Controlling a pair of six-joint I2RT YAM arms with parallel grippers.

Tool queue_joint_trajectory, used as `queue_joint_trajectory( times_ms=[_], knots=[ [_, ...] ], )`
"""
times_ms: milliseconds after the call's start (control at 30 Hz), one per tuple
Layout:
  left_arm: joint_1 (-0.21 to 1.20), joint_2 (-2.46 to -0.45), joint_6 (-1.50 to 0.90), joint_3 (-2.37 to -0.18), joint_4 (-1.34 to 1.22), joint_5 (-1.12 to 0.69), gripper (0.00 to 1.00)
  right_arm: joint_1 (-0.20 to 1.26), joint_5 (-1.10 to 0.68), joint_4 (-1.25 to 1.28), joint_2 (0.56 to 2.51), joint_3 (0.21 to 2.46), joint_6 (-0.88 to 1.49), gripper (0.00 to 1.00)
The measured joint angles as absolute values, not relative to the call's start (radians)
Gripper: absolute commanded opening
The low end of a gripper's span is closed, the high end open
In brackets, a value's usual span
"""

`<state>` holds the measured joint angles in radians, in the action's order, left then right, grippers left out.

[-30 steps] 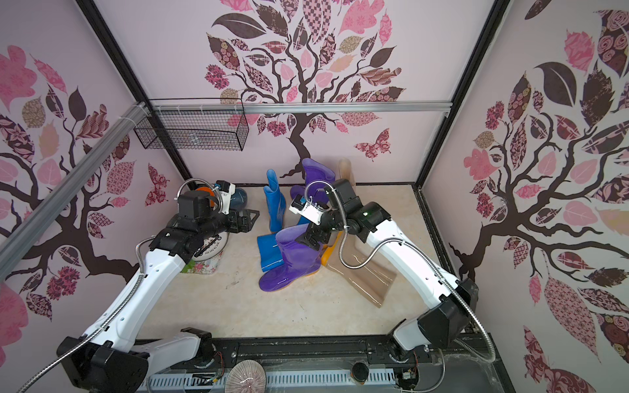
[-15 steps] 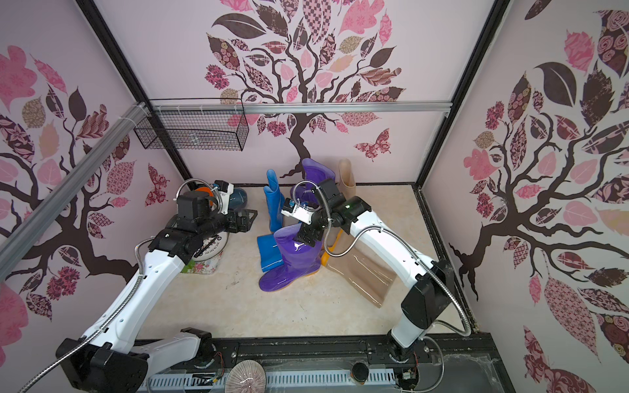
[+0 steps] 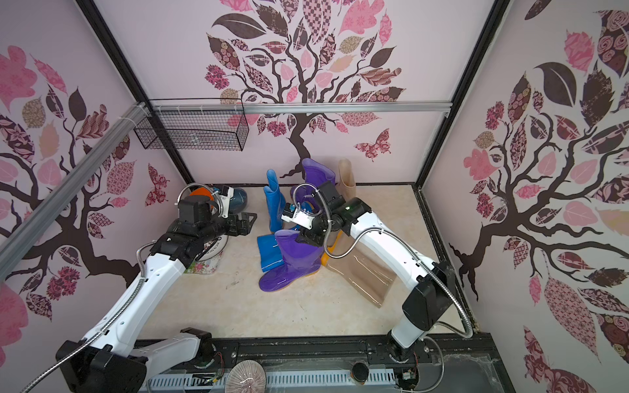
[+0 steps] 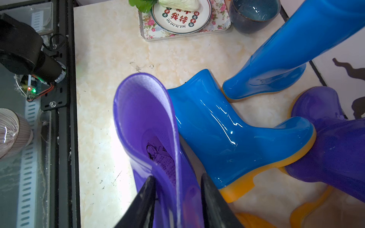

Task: Match and arrange rain boots in pairs
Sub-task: Pick up the rain boot at the center of the board.

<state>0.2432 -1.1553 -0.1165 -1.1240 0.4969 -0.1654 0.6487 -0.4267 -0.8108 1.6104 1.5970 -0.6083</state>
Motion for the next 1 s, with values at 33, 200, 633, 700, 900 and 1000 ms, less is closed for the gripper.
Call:
queue_joint_trajectory(
  times_ms=[33,200,633,700,900,1000],
  knots=[
    [0.243,-1.155,-0.117,-1.121,0.495,-0.165,0.96,0.649,-0.427,-0.811,1.605,1.591,-0.607,0.24],
    [0.243,-1.143,-0.125,-1.108,0.485,-0.163,0.96,0.65,-0.442,-0.801,1.569,1.551,-0.607,0.02],
    [0.243,-1.11,-0.16,-1.102,0.451,-0.157,0.95,0.653,-0.487,-0.775,1.447,1.497,-0.575,0.0],
    [0.243,-1.099,-0.165,-1.102,0.45,-0.153,0.95,0.653,-0.483,-0.77,1.423,1.506,-0.548,0.0],
    [0.243,-1.071,-0.191,-1.102,0.447,-0.147,0.95,0.653,-0.377,-0.733,1.392,1.584,-0.436,0.0],
    [0.243,-1.065,-0.203,-1.102,0.443,-0.146,0.95,0.637,-0.349,-0.71,1.367,1.59,-0.372,0.0]
  ],
)
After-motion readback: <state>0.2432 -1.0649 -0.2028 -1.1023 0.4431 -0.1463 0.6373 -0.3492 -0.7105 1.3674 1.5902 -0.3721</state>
